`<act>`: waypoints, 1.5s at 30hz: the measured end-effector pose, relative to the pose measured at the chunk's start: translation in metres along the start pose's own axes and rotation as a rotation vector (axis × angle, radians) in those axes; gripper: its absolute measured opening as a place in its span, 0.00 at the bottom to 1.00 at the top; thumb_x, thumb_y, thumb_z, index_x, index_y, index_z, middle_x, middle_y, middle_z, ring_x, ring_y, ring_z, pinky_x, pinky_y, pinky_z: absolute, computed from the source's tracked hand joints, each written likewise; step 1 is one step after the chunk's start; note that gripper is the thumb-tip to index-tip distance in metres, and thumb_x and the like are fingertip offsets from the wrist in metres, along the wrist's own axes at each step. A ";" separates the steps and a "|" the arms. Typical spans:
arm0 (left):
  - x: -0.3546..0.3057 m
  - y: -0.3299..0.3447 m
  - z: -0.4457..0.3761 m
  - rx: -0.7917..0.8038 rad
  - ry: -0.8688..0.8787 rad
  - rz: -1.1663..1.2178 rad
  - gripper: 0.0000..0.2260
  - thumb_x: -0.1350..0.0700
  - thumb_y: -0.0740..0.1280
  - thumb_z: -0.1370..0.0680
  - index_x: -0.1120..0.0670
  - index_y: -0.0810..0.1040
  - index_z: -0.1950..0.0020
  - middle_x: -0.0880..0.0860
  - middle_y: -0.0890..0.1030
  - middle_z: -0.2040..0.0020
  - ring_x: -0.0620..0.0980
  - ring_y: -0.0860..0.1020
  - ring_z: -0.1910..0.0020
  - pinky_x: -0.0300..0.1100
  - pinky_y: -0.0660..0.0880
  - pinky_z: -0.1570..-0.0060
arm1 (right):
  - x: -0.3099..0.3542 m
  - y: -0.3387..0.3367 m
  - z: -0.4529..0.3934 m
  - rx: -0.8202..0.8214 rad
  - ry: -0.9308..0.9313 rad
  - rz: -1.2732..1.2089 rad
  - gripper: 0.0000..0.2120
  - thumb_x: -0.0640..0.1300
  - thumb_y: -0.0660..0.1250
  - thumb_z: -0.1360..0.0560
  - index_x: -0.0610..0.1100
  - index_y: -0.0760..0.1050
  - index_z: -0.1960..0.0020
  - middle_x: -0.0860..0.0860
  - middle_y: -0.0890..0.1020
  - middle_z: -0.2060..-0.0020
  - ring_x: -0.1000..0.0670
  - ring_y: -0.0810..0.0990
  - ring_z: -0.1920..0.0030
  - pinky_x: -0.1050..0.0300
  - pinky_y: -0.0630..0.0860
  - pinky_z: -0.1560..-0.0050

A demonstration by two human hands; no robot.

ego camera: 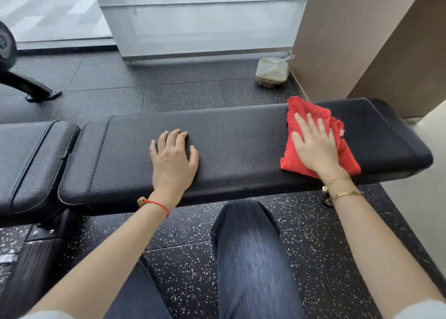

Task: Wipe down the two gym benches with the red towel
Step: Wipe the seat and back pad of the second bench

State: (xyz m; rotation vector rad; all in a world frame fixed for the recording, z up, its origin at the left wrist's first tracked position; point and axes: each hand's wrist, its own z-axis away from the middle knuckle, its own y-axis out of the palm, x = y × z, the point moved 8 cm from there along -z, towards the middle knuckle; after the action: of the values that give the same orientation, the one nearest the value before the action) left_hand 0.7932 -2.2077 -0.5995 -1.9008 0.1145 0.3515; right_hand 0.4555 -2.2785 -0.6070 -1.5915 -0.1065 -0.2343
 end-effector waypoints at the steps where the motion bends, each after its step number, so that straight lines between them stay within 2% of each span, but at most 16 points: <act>1: -0.001 0.000 0.000 -0.004 -0.001 0.000 0.19 0.50 0.60 0.21 0.54 0.73 0.32 0.53 0.73 0.31 0.56 0.66 0.28 0.58 0.57 0.26 | -0.005 -0.001 -0.012 0.014 0.047 -0.001 0.26 0.54 0.50 0.18 0.57 0.49 0.21 0.50 0.52 0.20 0.43 0.49 0.21 0.42 0.43 0.22; 4: -0.001 0.000 0.000 -0.005 -0.006 -0.010 0.18 0.50 0.60 0.21 0.54 0.74 0.33 0.53 0.74 0.32 0.56 0.67 0.29 0.57 0.60 0.27 | 0.014 0.002 -0.039 0.064 0.074 -0.001 0.27 0.54 0.48 0.18 0.56 0.47 0.20 0.49 0.49 0.20 0.42 0.46 0.21 0.41 0.41 0.23; 10: 0.000 -0.001 -0.001 -0.013 -0.004 -0.010 0.18 0.49 0.61 0.21 0.53 0.74 0.34 0.52 0.75 0.32 0.55 0.68 0.30 0.55 0.60 0.28 | 0.106 0.018 -0.010 0.109 -0.240 0.005 0.27 0.54 0.50 0.18 0.57 0.49 0.21 0.51 0.50 0.20 0.44 0.48 0.21 0.42 0.41 0.23; 14: 0.002 -0.001 -0.001 -0.016 0.004 0.010 0.17 0.50 0.61 0.21 0.54 0.74 0.33 0.52 0.75 0.32 0.55 0.68 0.30 0.54 0.59 0.27 | 0.112 0.021 0.037 0.063 -0.376 -0.004 0.27 0.55 0.53 0.19 0.58 0.51 0.21 0.53 0.53 0.21 0.46 0.49 0.21 0.44 0.43 0.22; 17: 0.003 -0.002 0.000 -0.020 0.013 0.025 0.17 0.51 0.62 0.21 0.54 0.75 0.33 0.52 0.75 0.32 0.55 0.68 0.29 0.54 0.59 0.27 | 0.072 0.014 0.043 0.023 -0.316 -0.007 0.27 0.54 0.53 0.19 0.59 0.51 0.21 0.53 0.54 0.21 0.46 0.50 0.21 0.44 0.45 0.22; 22: 0.001 -0.001 0.000 -0.032 0.007 0.024 0.17 0.52 0.63 0.21 0.55 0.75 0.34 0.53 0.75 0.32 0.56 0.68 0.29 0.56 0.60 0.27 | -0.013 0.000 0.001 0.032 -0.046 0.013 0.26 0.55 0.50 0.18 0.59 0.49 0.21 0.52 0.51 0.20 0.46 0.49 0.21 0.43 0.43 0.22; 25: 0.000 -0.001 0.000 -0.039 0.006 0.007 0.17 0.53 0.63 0.21 0.55 0.75 0.34 0.53 0.76 0.33 0.56 0.69 0.30 0.56 0.61 0.28 | -0.024 -0.006 -0.036 0.053 0.058 0.001 0.27 0.55 0.48 0.18 0.57 0.48 0.21 0.50 0.50 0.20 0.43 0.47 0.21 0.41 0.41 0.23; 29: 0.000 -0.002 -0.001 -0.050 -0.002 0.008 0.16 0.52 0.63 0.22 0.54 0.75 0.35 0.53 0.76 0.34 0.56 0.69 0.31 0.56 0.62 0.29 | 0.025 0.003 -0.056 0.088 0.026 0.003 0.27 0.54 0.48 0.18 0.56 0.47 0.20 0.49 0.49 0.20 0.43 0.46 0.21 0.40 0.41 0.23; 34: 0.002 -0.002 -0.001 -0.057 -0.010 0.035 0.15 0.52 0.63 0.22 0.54 0.76 0.36 0.52 0.77 0.34 0.55 0.70 0.31 0.55 0.63 0.29 | 0.128 0.026 -0.005 0.088 -0.340 0.015 0.28 0.56 0.51 0.19 0.57 0.49 0.21 0.51 0.51 0.20 0.44 0.48 0.21 0.42 0.42 0.23; 38: 0.006 -0.006 -0.001 -0.076 -0.030 0.109 0.14 0.56 0.65 0.23 0.55 0.78 0.38 0.52 0.78 0.36 0.54 0.71 0.32 0.54 0.63 0.28 | 0.154 0.035 0.033 0.077 -0.534 0.009 0.27 0.56 0.53 0.19 0.59 0.51 0.21 0.52 0.53 0.21 0.46 0.49 0.21 0.44 0.42 0.23; 41: 0.011 -0.011 0.002 -0.083 -0.044 0.160 0.13 0.58 0.65 0.24 0.55 0.79 0.40 0.52 0.79 0.38 0.54 0.72 0.33 0.53 0.63 0.29 | 0.147 0.032 0.025 0.089 -0.534 -0.022 0.26 0.56 0.52 0.19 0.60 0.52 0.22 0.54 0.53 0.21 0.47 0.49 0.21 0.45 0.43 0.23; 45: 0.023 -0.026 0.008 -0.111 -0.050 0.168 0.12 0.59 0.65 0.24 0.55 0.79 0.41 0.52 0.80 0.40 0.54 0.73 0.35 0.52 0.64 0.30 | 0.153 0.032 -0.006 0.101 -0.389 -0.003 0.26 0.56 0.50 0.18 0.58 0.49 0.21 0.53 0.50 0.20 0.47 0.47 0.21 0.45 0.40 0.23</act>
State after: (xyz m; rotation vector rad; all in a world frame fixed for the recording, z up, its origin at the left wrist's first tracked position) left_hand 0.8202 -2.1892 -0.5848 -1.9960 0.2260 0.5277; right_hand 0.6112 -2.2973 -0.6051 -1.5193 -0.4154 0.0808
